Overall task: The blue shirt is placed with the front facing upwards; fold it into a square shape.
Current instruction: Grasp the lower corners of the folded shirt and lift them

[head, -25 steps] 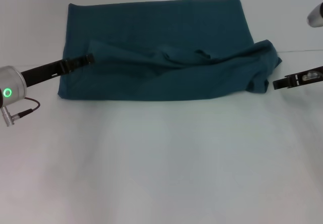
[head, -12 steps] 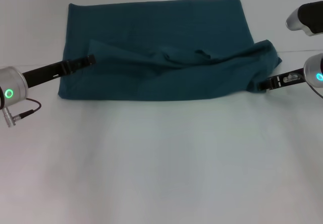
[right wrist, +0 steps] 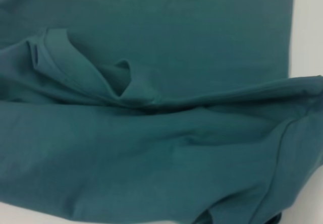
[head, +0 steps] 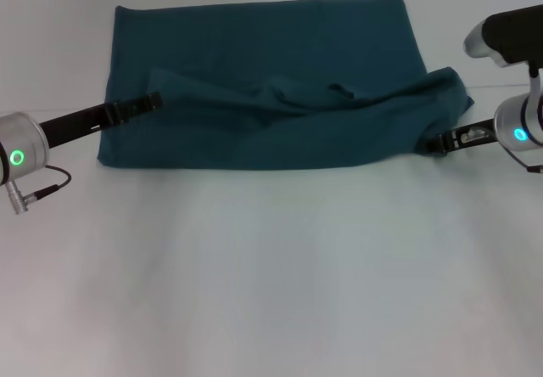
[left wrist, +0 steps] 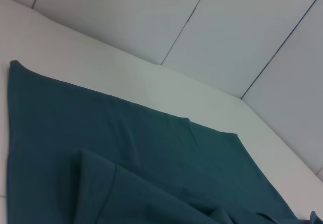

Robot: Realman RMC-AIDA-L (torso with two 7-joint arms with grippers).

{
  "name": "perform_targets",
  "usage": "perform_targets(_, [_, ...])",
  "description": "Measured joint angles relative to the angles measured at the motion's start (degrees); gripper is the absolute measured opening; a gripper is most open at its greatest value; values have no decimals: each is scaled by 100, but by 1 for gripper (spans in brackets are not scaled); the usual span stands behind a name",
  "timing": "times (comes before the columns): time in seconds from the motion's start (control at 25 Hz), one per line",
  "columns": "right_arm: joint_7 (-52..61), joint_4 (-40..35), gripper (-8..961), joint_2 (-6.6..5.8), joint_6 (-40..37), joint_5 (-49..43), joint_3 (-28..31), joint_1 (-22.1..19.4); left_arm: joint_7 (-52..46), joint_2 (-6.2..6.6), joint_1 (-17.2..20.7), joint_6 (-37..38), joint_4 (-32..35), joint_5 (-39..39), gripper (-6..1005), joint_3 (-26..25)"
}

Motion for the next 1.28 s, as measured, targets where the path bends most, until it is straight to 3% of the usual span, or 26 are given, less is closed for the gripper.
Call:
perform_targets(0.36, [1,214,658,-4,320,-5,20,49,10,-4,15,-43,0,-1,917,0])
perform_targets(0.8, [59,383,181,1,622,-4,43,67,27,-61,9,-187,0,-2,917,9])
perform_targets(0.88, [59,420,37,3,650,-4,43,68,27,-62,15,-189,0,-2,917,9])
perform_targets(1.28, [59,407,31,-14,685,-10,40,-61,90,-75,41,-155,-1,-1,917,9])
